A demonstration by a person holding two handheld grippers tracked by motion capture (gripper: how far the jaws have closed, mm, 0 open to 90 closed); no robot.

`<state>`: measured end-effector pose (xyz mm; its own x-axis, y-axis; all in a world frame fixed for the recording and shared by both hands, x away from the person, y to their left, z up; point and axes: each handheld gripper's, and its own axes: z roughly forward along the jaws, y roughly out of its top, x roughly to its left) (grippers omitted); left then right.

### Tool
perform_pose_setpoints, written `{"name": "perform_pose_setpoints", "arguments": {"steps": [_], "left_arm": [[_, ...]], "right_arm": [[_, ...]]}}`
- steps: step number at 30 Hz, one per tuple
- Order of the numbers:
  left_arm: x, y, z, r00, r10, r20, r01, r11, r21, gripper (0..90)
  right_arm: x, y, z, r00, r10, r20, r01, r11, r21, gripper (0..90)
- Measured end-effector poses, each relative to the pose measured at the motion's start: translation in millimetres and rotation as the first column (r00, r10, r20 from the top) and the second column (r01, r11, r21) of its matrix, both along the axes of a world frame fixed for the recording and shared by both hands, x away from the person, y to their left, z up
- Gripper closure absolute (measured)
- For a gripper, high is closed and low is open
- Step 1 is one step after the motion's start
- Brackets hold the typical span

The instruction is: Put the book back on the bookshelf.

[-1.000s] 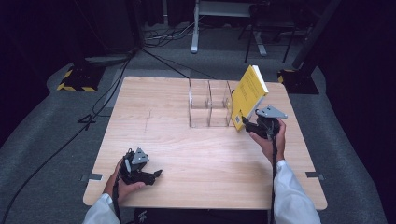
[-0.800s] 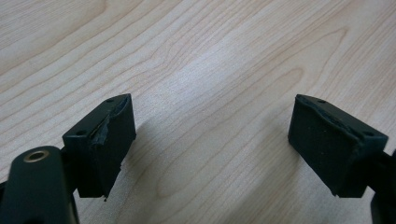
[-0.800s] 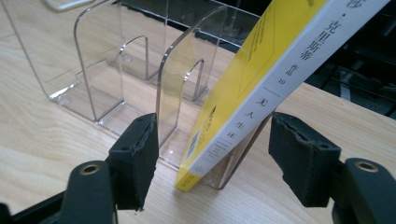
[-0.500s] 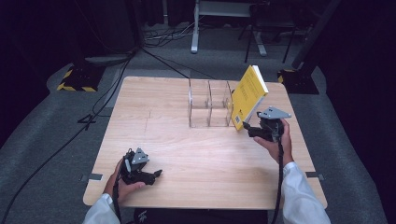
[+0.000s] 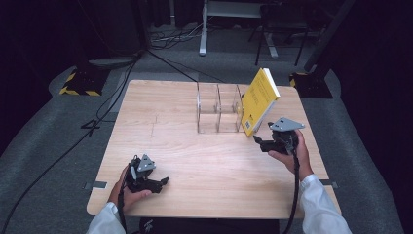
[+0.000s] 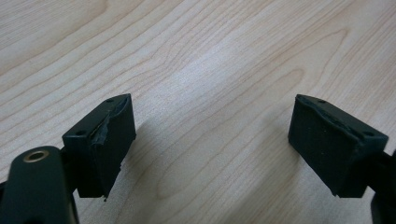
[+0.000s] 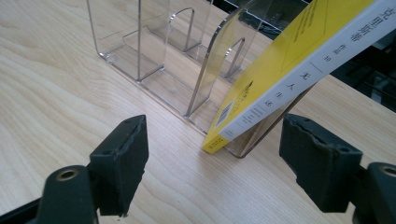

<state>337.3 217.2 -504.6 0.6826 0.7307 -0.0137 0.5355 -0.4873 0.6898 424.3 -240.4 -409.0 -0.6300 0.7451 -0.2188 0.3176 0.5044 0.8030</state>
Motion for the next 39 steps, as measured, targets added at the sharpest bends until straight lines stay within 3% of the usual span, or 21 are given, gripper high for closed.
{"name": "perform_pose_setpoints", "arguments": {"steps": [16, 39], "left_arm": [[0.0, 0.0, 0.0, 1.0000, 0.000, 0.000, 0.000, 1.0000, 0.000, 15.4], [0.0, 0.0, 0.0, 1.0000, 0.000, 0.000, 0.000, 1.0000, 0.000, 15.4]], "right_arm": [[-27.7, -4.7, -0.1, 0.9984, 0.057, 0.001, -0.056, 0.996, -0.066, 24.9], [-62.8, -25.4, -22.6, 0.9965, 0.082, -0.015, -0.083, 0.988, -0.132, 25.0]]}}
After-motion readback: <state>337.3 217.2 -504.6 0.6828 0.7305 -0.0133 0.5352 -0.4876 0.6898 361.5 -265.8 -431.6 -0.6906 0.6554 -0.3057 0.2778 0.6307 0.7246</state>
